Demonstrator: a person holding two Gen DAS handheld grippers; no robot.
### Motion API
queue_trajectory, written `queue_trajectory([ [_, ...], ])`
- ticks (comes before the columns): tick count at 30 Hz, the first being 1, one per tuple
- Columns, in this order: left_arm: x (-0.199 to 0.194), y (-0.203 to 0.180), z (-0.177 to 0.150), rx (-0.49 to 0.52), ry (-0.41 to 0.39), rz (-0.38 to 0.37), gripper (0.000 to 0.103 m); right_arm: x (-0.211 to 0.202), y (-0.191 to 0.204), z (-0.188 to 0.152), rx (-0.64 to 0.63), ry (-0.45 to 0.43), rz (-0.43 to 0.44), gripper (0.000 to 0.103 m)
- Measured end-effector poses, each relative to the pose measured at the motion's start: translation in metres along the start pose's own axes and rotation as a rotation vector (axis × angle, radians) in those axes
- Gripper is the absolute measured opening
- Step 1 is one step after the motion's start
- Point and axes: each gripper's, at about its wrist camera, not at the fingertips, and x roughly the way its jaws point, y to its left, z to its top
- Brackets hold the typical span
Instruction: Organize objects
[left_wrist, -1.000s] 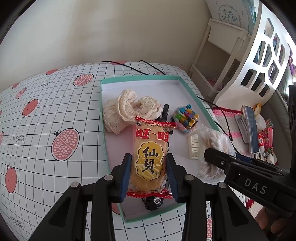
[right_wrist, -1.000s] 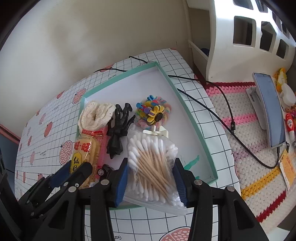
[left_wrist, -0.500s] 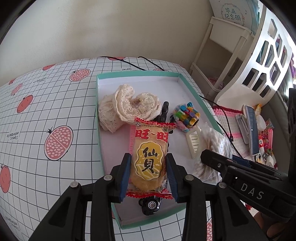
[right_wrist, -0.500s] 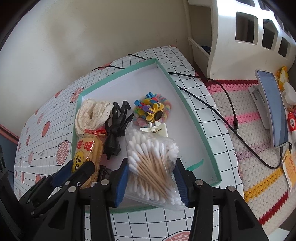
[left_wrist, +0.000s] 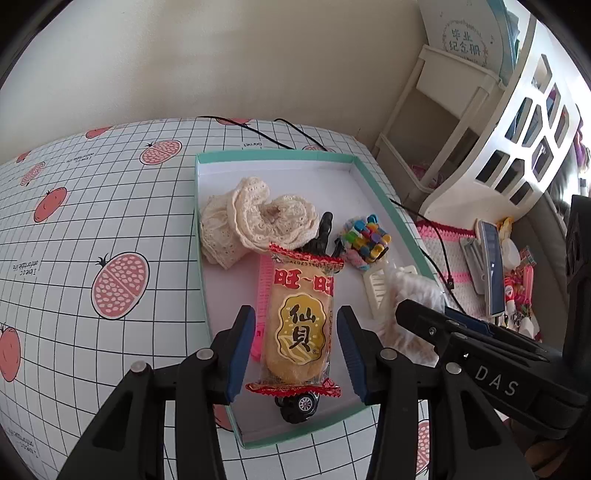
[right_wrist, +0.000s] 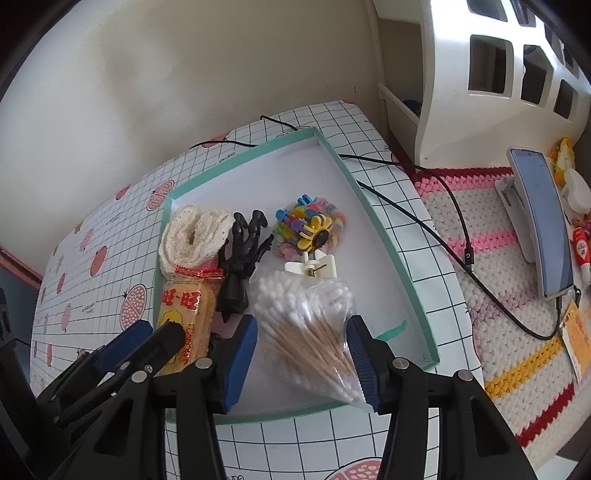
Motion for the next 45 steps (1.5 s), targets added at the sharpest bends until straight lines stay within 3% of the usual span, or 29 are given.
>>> queue_trajectory([
  [12, -0.013, 0.015, 0.006, -0.058, -0.050, 0.018, 0.048, -0.005, 0.006, 0.000, -0.011, -0.015, 0.004, 0.054],
  [16, -0.016, 0.024, 0.006, -0.090, -0.071, 0.059, 0.050, -0.004, 0.005, 0.000, -0.007, -0.016, -0.002, 0.055],
  [22, -0.017, 0.040, 0.006, -0.139, -0.091, 0.159, 0.066, -0.004, 0.007, -0.001, -0.020, -0.031, -0.004, 0.072],
  [24, -0.017, 0.048, 0.005, -0.160, -0.092, 0.189, 0.078, -0.003, 0.008, -0.001, -0.028, -0.032, -0.004, 0.081],
  [28, -0.017, 0.067, 0.002, -0.238, -0.094, 0.225, 0.089, -0.002, 0.012, -0.002, -0.041, -0.035, -0.007, 0.086],
  [29, -0.018, 0.072, 0.001, -0.260, -0.096, 0.229, 0.097, -0.001, 0.012, -0.002, -0.044, -0.037, -0.006, 0.091],
  [30, -0.018, 0.076, 0.000, -0.276, -0.100, 0.235, 0.099, -0.001, 0.013, -0.002, -0.047, -0.040, -0.003, 0.098],
  [34, -0.020, 0.088, -0.002, -0.309, -0.099, 0.289, 0.100, -0.003, 0.019, -0.003, -0.062, -0.051, 0.002, 0.103],
  [45, -0.032, 0.103, -0.002, -0.302, -0.123, 0.330, 0.100, -0.005, 0.027, -0.005, -0.091, -0.071, 0.004, 0.103],
])
